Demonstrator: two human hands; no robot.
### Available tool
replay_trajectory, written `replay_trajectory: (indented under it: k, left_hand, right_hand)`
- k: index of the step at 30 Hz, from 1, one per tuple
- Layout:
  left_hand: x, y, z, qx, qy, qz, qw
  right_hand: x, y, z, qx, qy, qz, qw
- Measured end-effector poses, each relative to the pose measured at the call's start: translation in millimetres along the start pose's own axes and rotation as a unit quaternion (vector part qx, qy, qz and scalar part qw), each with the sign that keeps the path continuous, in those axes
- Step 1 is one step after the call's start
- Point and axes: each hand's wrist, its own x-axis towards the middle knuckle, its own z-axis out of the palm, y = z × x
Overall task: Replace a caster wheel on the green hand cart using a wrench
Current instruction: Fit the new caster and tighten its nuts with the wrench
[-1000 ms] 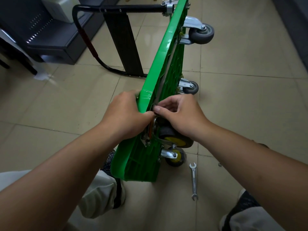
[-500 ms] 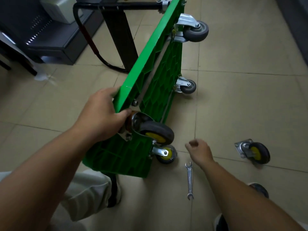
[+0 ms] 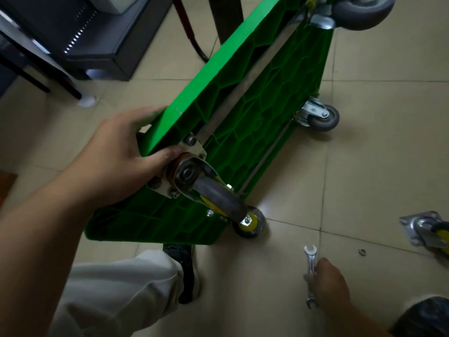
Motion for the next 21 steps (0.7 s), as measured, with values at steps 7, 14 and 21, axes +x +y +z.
replay_trajectory:
  k: [7, 14, 21]
  left_hand:
    - [1, -2, 4, 0.023, 0.01, -0.018, 1.0]
    - [0, -2, 13, 0.103, 0.041, -0.011, 0.994]
    - [-7, -18, 1, 0.105, 0.045, 0.052, 0.992]
  right_hand:
    - [10, -1, 10, 0.018, -0.002, -0.023, 1.0]
    - [-1, -66, -82, 0.167, 0.03, -0.223, 0.96]
    - [-83, -186, -248, 0.006, 0.151, -0.501, 0.852]
